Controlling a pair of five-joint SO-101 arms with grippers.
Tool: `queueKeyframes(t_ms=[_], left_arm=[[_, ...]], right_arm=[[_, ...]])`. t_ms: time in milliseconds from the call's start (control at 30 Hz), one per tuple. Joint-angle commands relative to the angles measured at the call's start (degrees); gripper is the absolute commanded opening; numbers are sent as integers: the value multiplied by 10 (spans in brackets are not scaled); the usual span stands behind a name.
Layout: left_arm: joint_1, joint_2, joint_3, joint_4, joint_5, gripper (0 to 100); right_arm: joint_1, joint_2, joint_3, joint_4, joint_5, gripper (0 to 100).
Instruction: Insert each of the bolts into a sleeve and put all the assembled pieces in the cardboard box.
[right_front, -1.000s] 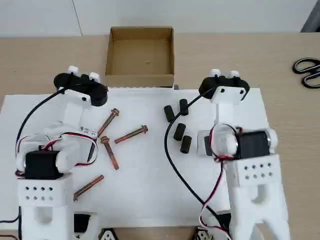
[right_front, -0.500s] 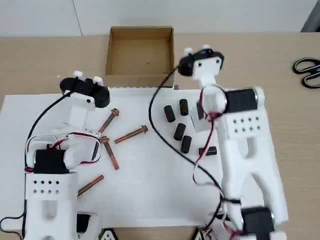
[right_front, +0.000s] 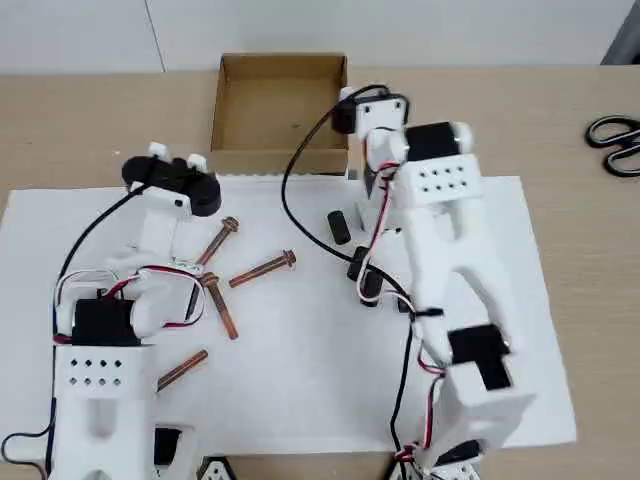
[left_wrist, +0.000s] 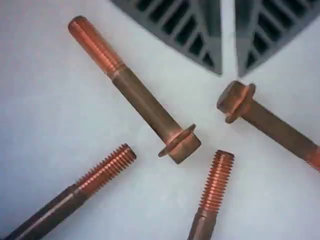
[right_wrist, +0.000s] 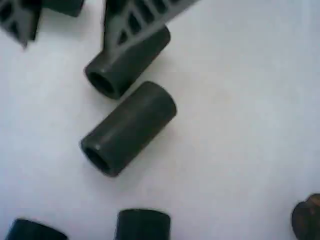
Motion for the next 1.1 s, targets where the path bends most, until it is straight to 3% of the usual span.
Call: queueKeyframes(t_ms=[0,367,1067], left_arm=[[4,1,22,-34,3,11],[4,1,55,-55,4,11],[2,1,58,-55,1,11]], right_arm=[[-5,36,-61,0,-4,93],[-9,189,-222,0,22,95],[-7,386,-383,-1,31,95]])
